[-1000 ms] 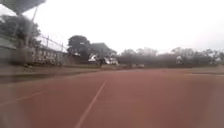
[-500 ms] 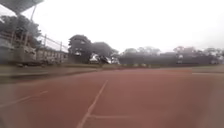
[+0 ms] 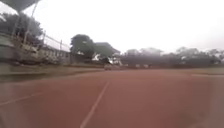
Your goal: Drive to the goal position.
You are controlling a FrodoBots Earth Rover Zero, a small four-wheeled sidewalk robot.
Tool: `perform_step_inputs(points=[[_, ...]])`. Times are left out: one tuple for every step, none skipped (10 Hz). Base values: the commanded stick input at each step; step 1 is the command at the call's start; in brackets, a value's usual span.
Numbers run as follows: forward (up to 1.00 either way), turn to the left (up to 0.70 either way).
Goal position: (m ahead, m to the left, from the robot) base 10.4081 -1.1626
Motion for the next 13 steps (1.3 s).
perform_step_inputs(points=[[1.00, -0.18], [1.00, -0.07], [1.00, 0.00], [1.00, 0.00], [1.00, 0.00], [1.00, 0.00], [1.00, 0.00], [1.00, 0.00], [1.00, 0.00], [1.00, 0.00], [1.00, 0.00], [1.00, 0.00], [1.00, 0.00]])
